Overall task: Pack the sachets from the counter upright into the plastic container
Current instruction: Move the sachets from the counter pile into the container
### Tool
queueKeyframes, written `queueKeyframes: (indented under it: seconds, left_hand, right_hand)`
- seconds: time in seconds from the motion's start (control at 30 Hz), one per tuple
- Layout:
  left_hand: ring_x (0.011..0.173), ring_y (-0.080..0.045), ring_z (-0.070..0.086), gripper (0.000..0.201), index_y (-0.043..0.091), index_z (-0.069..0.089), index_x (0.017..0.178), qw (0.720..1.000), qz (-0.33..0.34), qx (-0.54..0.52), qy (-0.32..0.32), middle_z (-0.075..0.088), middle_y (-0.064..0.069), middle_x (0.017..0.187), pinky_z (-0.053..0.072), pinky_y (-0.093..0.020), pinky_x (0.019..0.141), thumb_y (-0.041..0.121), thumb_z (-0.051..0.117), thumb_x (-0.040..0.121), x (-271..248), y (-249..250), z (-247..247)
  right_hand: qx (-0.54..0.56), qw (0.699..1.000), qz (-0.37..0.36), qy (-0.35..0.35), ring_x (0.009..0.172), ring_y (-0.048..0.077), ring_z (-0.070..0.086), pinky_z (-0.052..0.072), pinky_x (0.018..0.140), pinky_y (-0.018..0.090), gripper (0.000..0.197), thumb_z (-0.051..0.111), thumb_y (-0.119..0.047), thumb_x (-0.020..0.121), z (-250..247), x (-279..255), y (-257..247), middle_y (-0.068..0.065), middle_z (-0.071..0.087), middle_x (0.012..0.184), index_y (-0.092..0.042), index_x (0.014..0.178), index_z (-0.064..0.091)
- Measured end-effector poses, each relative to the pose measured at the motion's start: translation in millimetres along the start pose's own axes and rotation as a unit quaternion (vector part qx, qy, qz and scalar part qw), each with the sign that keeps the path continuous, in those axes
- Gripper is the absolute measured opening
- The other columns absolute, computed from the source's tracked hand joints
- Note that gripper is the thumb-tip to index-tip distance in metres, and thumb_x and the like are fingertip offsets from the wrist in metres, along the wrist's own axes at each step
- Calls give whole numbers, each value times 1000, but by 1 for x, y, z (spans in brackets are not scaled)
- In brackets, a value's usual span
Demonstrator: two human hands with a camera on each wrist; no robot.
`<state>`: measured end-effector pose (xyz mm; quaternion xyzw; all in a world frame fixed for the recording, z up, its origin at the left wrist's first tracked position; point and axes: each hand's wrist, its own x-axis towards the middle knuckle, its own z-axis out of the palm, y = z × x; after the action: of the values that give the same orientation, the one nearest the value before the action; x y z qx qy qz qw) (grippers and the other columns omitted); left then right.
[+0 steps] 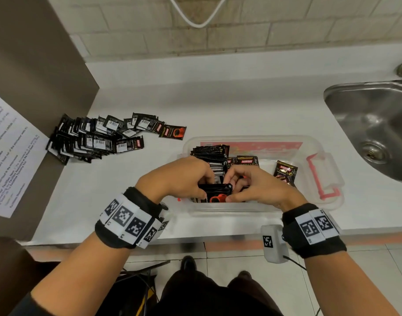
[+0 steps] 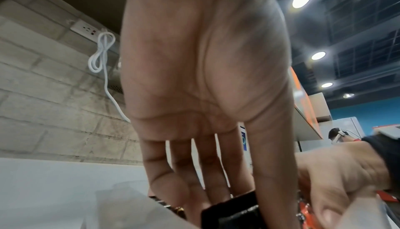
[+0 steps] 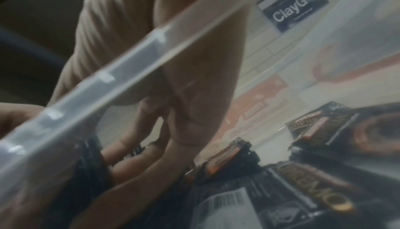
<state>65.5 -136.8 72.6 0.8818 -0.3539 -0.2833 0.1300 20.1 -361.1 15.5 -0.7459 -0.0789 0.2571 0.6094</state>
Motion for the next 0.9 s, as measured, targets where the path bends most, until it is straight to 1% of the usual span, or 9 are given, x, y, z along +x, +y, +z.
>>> queueKeyframes:
  seconds: [0.07, 0.13, 0.2, 0.27, 0.4, 0.5, 0.6, 0.7, 0.9]
  left_hand:
    - [81, -19, 64, 33, 25, 70, 113, 1000, -5, -10, 4, 64, 4, 90, 57, -43, 75, 21, 81, 81, -1, 0, 0]
    - [77, -15, 64, 37, 29, 69, 112, 999, -4, -34, 3, 64, 6, 86, 57, -39, 73, 25, 84, 78, -3, -3, -4]
    - [71, -5, 64, 30, 30, 70, 107, 998, -4, -61, -9, 67, 9, 82, 57, -34, 72, 29, 83, 80, -5, -5, -8]
    - [69, -2, 65, 23, 30, 72, 104, 998, -6, -59, -16, 69, 10, 80, 57, -32, 71, 29, 81, 83, -4, -5, -8]
    - [81, -24, 70, 21, 29, 74, 107, 999, -13, -31, -32, 70, 6, 92, 59, -44, 75, 26, 77, 87, 1, -3, -2]
    - [83, -24, 69, 19, 30, 75, 106, 999, -10, -28, -41, 67, 7, 95, 59, -45, 74, 28, 75, 87, 0, -3, -3]
    - [84, -27, 68, 22, 29, 74, 109, 999, -14, -18, -43, 65, 6, 97, 58, -45, 75, 31, 75, 87, 0, -3, -2]
    - [86, -28, 68, 26, 26, 73, 111, 999, -16, -14, -40, 64, 6, 101, 58, -44, 77, 30, 76, 85, 0, -3, -1]
    - [82, -26, 71, 20, 26, 75, 105, 999, -5, -25, -44, 71, 6, 96, 59, -45, 75, 26, 75, 86, 1, -5, -1]
  right_hand:
    - [3, 1000, 1, -2, 76, 24, 57, 51, 71, 33, 34, 86, -2, 74, -1, -1, -1, 4, 60, 89, -11, 100, 65]
    - [23, 1000, 3, -6, 72, 18, 60, 51, 64, 24, 33, 87, -8, 73, -3, -3, -1, 3, 63, 88, -12, 98, 66]
    - [37, 999, 14, -14, 66, 13, 61, 49, 58, 21, 32, 88, -17, 71, -6, -3, -2, 4, 66, 88, -13, 96, 68]
    - [30, 999, 29, -26, 64, 10, 61, 49, 58, 19, 34, 88, -24, 70, -6, -2, -2, 4, 67, 87, -12, 96, 70]
    - [-11, 998, 52, -26, 67, 9, 63, 51, 62, 18, 39, 89, -31, 68, -6, 3, -1, 1, 70, 83, -12, 99, 75]
    - [-29, 997, 67, -22, 74, 8, 68, 51, 66, 15, 44, 89, -48, 66, -6, 1, -2, -2, 74, 85, -20, 98, 79]
    - [-12, 995, 101, 8, 83, 17, 75, 56, 67, 20, 49, 78, -59, 74, -3, 2, -4, 5, 77, 88, -16, 97, 79]
    - [-32, 990, 126, 49, 77, 26, 76, 61, 64, 27, 31, 75, -36, 87, -3, 5, -6, 11, 77, 84, -7, 96, 75]
    - [-99, 983, 142, 55, 71, 24, 76, 61, 61, 25, 5, 73, -7, 89, 2, 12, -9, 11, 76, 76, -5, 87, 78]
